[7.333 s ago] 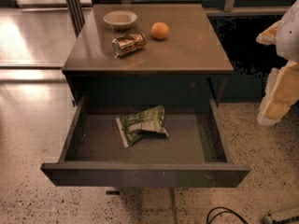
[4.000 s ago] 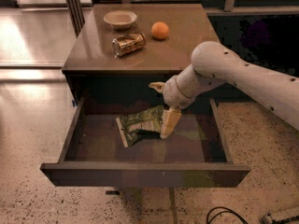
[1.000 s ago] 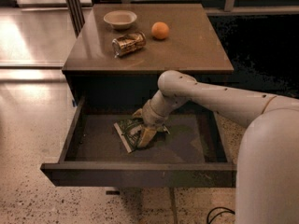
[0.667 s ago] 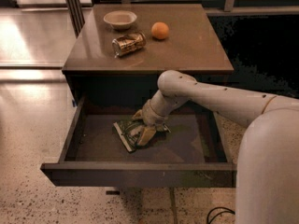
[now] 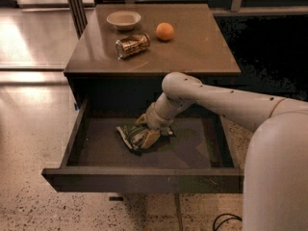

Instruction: Pick green jalapeno chip bag from top drawer and place on counter

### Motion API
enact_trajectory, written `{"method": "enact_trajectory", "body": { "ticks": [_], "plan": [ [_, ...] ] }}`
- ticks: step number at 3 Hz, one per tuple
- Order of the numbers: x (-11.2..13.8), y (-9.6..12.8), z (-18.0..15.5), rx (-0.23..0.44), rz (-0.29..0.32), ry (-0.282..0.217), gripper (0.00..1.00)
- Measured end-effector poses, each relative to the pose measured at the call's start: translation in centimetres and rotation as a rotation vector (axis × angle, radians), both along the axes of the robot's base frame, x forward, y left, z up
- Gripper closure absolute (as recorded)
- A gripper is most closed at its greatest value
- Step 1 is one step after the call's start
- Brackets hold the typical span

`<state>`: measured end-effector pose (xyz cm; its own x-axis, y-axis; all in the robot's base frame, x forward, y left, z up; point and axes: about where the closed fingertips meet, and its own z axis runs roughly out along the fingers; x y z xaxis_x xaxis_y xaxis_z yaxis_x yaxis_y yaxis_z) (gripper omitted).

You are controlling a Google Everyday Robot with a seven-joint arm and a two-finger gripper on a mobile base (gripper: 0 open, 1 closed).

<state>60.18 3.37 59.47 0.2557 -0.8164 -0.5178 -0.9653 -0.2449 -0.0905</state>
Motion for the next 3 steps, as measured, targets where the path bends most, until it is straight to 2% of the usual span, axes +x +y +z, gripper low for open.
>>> {"method": "enact_trajectory", "body": {
  "ticks": [1,2,3],
  "plan": [
    [0.0,0.0,0.3,0.0,0.0,0.0,1.0],
    [0.9,1.0,6.1,0.061,0.083,-0.075,1.0],
    [1.6,1.0,11.0,0.101,0.127,-0.137,1.0]
  ]
}}
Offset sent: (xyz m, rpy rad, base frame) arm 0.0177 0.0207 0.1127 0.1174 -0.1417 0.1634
